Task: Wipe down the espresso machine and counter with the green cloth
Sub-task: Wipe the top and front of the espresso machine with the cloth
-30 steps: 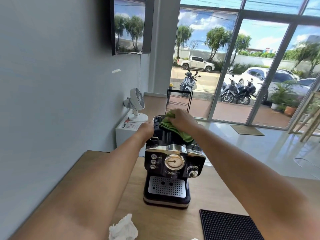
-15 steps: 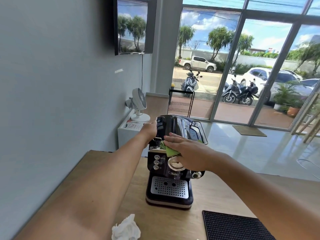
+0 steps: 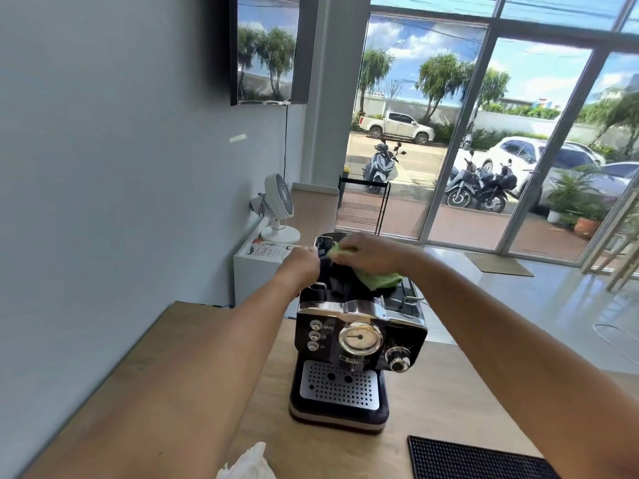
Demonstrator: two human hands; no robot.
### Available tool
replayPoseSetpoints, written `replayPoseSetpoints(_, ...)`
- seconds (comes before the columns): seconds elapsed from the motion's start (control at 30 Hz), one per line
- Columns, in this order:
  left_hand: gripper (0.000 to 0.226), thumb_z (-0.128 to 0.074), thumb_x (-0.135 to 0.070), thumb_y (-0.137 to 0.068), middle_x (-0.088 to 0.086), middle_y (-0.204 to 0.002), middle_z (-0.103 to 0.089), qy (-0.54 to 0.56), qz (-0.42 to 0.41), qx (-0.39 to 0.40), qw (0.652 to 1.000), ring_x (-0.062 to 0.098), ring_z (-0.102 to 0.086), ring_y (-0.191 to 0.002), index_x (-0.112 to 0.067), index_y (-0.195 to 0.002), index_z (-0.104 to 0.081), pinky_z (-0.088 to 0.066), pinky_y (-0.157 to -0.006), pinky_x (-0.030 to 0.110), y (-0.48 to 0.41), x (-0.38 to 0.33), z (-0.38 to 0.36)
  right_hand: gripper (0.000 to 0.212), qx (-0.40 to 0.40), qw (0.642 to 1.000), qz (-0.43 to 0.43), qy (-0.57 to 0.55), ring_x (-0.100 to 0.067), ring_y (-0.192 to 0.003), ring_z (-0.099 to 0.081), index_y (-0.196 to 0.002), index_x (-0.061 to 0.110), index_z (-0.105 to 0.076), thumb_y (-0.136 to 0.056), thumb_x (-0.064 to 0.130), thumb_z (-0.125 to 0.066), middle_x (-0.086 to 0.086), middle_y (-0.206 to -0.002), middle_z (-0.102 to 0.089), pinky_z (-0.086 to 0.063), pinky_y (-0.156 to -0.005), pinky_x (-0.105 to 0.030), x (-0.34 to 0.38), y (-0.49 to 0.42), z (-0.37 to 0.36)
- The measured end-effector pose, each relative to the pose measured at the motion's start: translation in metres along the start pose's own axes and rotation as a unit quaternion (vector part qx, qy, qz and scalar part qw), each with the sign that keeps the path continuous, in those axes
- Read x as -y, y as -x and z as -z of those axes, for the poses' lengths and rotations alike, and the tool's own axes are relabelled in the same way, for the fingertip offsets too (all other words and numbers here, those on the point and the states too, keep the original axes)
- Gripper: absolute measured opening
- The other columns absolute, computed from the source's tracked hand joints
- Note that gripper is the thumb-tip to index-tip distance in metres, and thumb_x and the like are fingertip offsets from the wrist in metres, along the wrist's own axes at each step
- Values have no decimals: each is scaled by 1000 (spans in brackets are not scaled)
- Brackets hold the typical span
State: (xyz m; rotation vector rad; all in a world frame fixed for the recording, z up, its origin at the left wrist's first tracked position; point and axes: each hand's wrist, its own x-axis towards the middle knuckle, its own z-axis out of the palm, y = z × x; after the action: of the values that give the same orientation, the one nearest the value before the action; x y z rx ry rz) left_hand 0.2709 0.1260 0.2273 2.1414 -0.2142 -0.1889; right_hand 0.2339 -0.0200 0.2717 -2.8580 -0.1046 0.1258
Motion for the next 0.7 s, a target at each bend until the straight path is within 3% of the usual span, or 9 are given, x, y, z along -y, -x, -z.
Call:
replayPoseSetpoints(0.07, 37, -26, -7, -101, 25, -133, -51, -9, -4, -6, 1000, 36, -49, -122, 6, -123, -52, -39, -104, 42, -2, 2, -1, 52, 35, 995, 26, 95, -21, -145, -26, -146, 21, -43, -102, 48, -31, -4, -158, -29, -20, -119, -44, -8, -6, -16)
replayPoseSetpoints(0.1, 38, -26, -9, -102, 24, -134, -51, -18, -11, -6, 1000, 35, -48, -123, 5, -124, -53, -38, -105, 42, -4, 3, -1, 51, 20, 994, 32, 99, -16, -150, -12, -150, 26, -35, -103, 46, -27, 3, -163, -17, -11, -121, -44, -13, -8, -20)
replayPoseSetpoints(0.17, 39, -25, -11, -103, 24, -134, -51, -29, -16, -5, 999, 35, -48, -123, 5, -125, -52, -38, -105, 43, -5, 3, -3, 48, -29, 996, 27, 78, -13, -150, -8, -150, 32, -34, -104, 41, -23, 9, -163, -12, -8, -122, -46, -25, -15, -21)
replayPoseSetpoints(0.3, 40, -23, -11, -103, 25, -133, -51, -43, -15, -2, 999, 36, -49, -122, 6, -124, -51, -39, -105, 45, -3, 2, -3, 45, -57, 995, -6, 86, -21, -143, -29, -140, 18, -50, -104, 26, -24, -3, -155, -34, -18, -116, -32, -25, -36, -20)
replayPoseSetpoints(0.4, 40, -23, -13, -104, 24, -135, -49, -32, -6, 0, 999, 36, -48, -123, 5, -128, -49, -39, -103, 43, -3, 4, -4, 25, -128, 985, -41, 104, -29, -107, -57, -100, 10, -67, -93, 16, -44, -11, -115, -64, -49, -92, -38, -24, -58, -20)
replayPoseSetpoints(0.47, 40, -26, -16, -104, 24, -134, -51, -20, -6, 2, 1000, 37, -50, -122, 4, -129, -50, -41, -99, 41, -5, 4, -3, 15, -191, 977, -76, 61, -28, -83, -60, -74, 7, -62, -88, 9, -56, -10, -80, -62, -50, -68, -35, -21, -65, -10)
replayPoseSetpoints(0.5, 38, -27, -14, -103, 24, -133, -52, -26, -10, 3, 1000, 37, -51, -121, 4, -128, -50, -42, -98, 40, -6, 4, -3, 19, -220, 971, -83, 34, -26, -76, -58, -69, 7, -57, -88, 6, -57, -7, -71, -57, -45, -64, -33, -18, -67, -4)
replayPoseSetpoints(0.6, 37, -27, -1, -98, 21, -131, -54, -40, -6, -5, 999, 34, -52, -119, 2, -126, -52, -42, -99, 40, -6, 3, -4, 22, -219, 973, -60, -43, -25, -75, -56, -74, 3, -65, -91, 9, -53, -10, -71, -60, -39, -65, -29, -13, -87, 1)
replayPoseSetpoints(0.7, 37, -29, 0, -97, 21, -128, -56, -55, -18, -12, 998, 33, -54, -117, -1, -124, -53, -44, -96, 38, -6, 4, -4, 37, -94, 994, -35, -40, -32, -88, -63, -96, 1, -69, -99, 29, -45, -17, -88, -65, -45, -72, -33, -14, -100, -7)
